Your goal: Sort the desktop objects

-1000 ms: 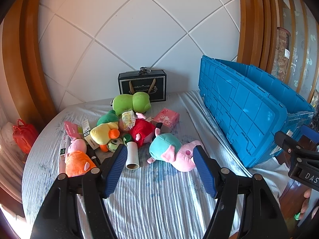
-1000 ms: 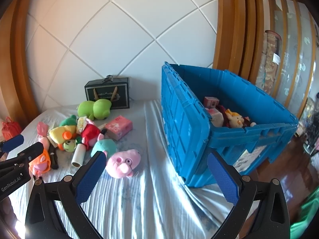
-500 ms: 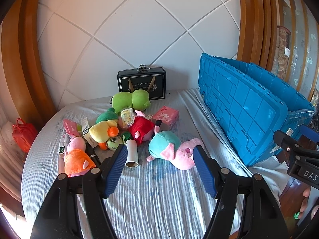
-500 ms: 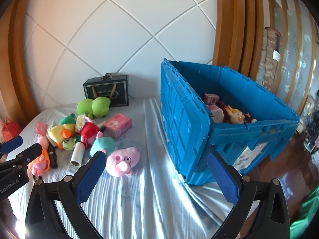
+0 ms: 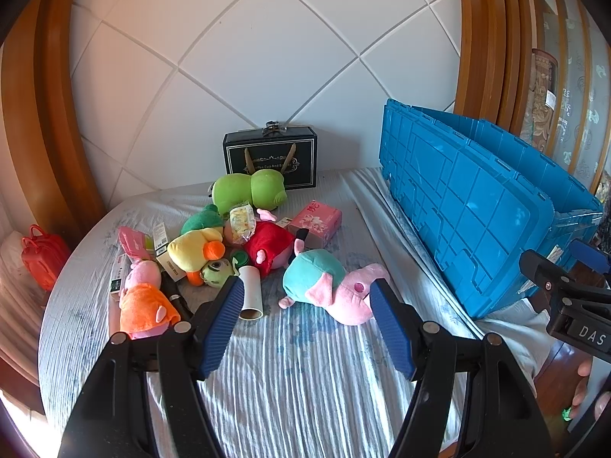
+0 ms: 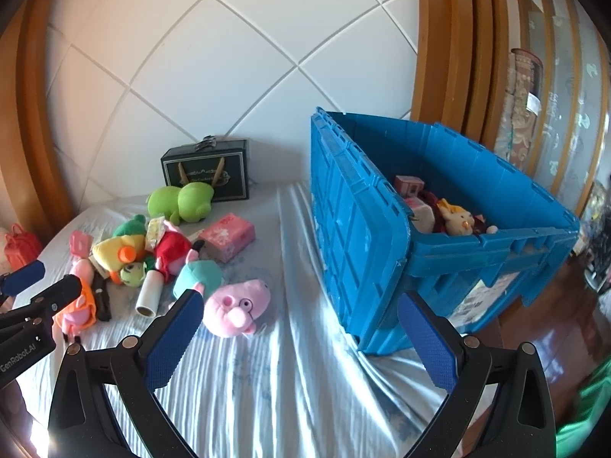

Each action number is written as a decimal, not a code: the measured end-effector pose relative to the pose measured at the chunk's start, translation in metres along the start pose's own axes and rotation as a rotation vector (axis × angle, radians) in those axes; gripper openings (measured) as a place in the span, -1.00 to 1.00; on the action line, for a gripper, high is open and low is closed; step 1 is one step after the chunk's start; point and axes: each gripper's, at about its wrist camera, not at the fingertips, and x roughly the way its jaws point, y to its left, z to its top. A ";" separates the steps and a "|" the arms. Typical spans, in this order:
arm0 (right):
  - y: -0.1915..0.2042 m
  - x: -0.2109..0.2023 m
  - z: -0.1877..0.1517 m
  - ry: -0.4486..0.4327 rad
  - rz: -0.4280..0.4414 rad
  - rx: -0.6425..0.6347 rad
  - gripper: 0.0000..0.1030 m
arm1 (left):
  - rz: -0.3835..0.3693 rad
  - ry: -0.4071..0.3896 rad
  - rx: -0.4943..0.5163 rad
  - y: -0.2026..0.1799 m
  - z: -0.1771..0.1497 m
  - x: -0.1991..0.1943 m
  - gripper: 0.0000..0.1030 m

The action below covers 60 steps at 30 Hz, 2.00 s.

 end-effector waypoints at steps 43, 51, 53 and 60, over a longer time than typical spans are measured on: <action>0.050 0.202 -0.060 0.425 -0.013 0.305 1.00 | -0.429 0.411 0.672 -0.005 -0.021 0.250 0.31; 0.047 0.264 -0.052 0.509 -0.007 0.406 1.00 | -0.546 0.452 0.867 -0.033 -0.033 0.298 0.31; 0.047 0.278 -0.053 0.533 -0.008 0.420 1.00 | -0.585 0.474 0.901 -0.038 -0.036 0.307 0.31; 0.040 0.315 -0.055 0.565 0.032 0.471 1.00 | -0.631 0.445 1.000 -0.056 -0.039 0.327 0.34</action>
